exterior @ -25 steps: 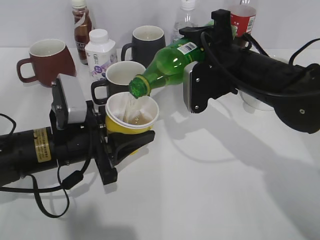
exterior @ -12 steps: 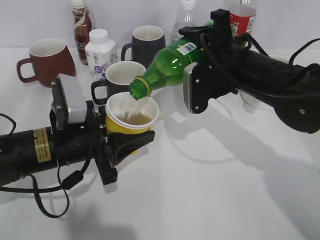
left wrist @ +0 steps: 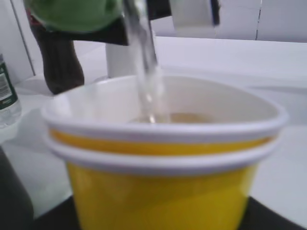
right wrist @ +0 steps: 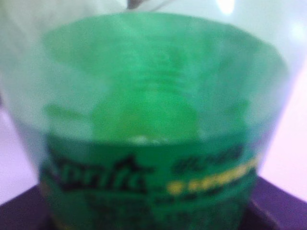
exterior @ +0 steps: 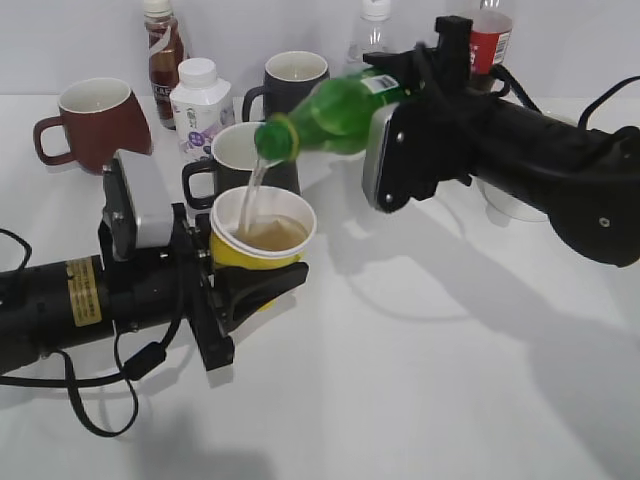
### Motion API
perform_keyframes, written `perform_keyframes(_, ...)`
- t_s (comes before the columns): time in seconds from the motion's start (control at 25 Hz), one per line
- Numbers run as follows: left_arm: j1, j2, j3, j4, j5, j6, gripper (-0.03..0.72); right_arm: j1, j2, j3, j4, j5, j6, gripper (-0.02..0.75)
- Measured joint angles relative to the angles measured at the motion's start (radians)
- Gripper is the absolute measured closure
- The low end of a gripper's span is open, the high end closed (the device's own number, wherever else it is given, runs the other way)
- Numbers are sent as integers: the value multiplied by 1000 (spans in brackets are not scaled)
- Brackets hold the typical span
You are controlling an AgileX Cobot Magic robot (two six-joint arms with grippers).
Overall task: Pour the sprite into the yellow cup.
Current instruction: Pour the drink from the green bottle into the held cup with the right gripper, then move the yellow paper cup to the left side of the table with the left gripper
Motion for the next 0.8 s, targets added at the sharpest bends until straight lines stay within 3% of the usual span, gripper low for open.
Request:
perform_keyframes(0.4,0,-76,2,-82,4,0,351,0,-1,0,6,46,544,290)
perform_keyframes(0.6,0,-123,32,-205,3,1,352,0,-1,0,5,46,886,290)
perform_keyframes(0.8,5,-162,73,-358,4,53,352,0,-1,0,6,34,1037,290)
